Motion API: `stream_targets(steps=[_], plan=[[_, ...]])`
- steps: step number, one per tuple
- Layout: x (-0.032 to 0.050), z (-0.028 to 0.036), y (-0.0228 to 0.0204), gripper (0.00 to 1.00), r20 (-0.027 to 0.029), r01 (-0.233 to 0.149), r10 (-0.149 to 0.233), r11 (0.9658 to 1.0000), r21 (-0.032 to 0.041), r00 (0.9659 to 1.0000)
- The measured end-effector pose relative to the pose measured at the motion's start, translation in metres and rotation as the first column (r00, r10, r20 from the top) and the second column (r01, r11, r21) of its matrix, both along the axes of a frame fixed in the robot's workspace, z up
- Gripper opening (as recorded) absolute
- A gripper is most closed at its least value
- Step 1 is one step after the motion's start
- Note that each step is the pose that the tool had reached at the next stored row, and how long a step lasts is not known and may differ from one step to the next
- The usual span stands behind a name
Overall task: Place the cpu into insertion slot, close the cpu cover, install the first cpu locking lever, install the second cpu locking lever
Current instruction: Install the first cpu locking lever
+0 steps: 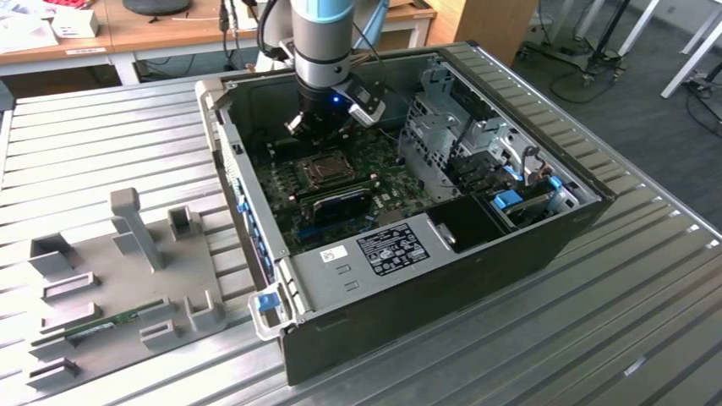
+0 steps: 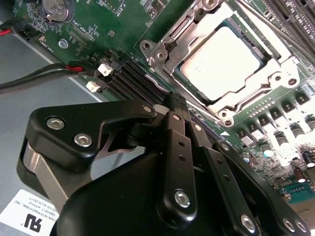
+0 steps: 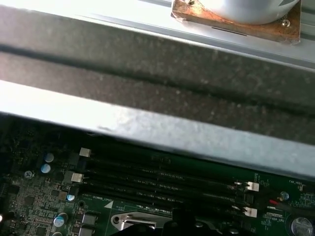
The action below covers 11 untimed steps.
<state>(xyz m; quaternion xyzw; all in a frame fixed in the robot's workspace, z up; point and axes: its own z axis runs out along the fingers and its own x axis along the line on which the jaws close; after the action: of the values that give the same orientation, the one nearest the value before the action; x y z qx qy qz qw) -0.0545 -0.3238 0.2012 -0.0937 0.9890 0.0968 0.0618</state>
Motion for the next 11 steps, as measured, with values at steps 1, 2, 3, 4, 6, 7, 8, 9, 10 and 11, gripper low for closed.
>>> stream_targets(steps=[1, 2, 3, 4, 6, 7, 8, 9, 10, 11], plan=[[0.0002, -0.0001, -0.0001, 0.10, -0.0001, 0.000, 0.000, 1.0000, -0.0001, 1.0000], [0.0004, -0.0003, -0.0002, 0.10, -0.0001, 0.000, 0.000, 1.0000, -0.0002, 1.0000], [0.0007, -0.0004, -0.0003, 0.10, -0.0001, 0.000, 0.000, 1.0000, -0.0003, 1.0000], [0.0010, -0.0007, -0.0003, 0.10, -0.0001, 0.000, 0.000, 1.0000, -0.0002, 1.0000], [0.0017, -0.0011, -0.0004, 0.10, 0.0000, 0.000, 0.000, 1.0000, -0.0001, 1.0000], [0.0020, -0.0014, -0.0004, 0.10, 0.0000, 0.000, 0.000, 1.0000, -0.0001, 1.0000], [0.0023, -0.0016, -0.0004, 0.10, 0.0000, 0.000, 0.000, 1.0000, -0.0001, 1.0000], [0.0026, -0.0017, -0.0004, 0.10, -0.0001, 0.000, 0.000, 1.0000, -0.0002, 1.0000], [0.0029, -0.0019, -0.0004, 0.10, -0.0001, 0.000, 0.000, 1.0000, -0.0001, 1.0000], [0.0032, -0.0021, -0.0004, 0.10, 0.0000, 0.000, 0.000, 1.0000, -0.0001, 1.0000]])
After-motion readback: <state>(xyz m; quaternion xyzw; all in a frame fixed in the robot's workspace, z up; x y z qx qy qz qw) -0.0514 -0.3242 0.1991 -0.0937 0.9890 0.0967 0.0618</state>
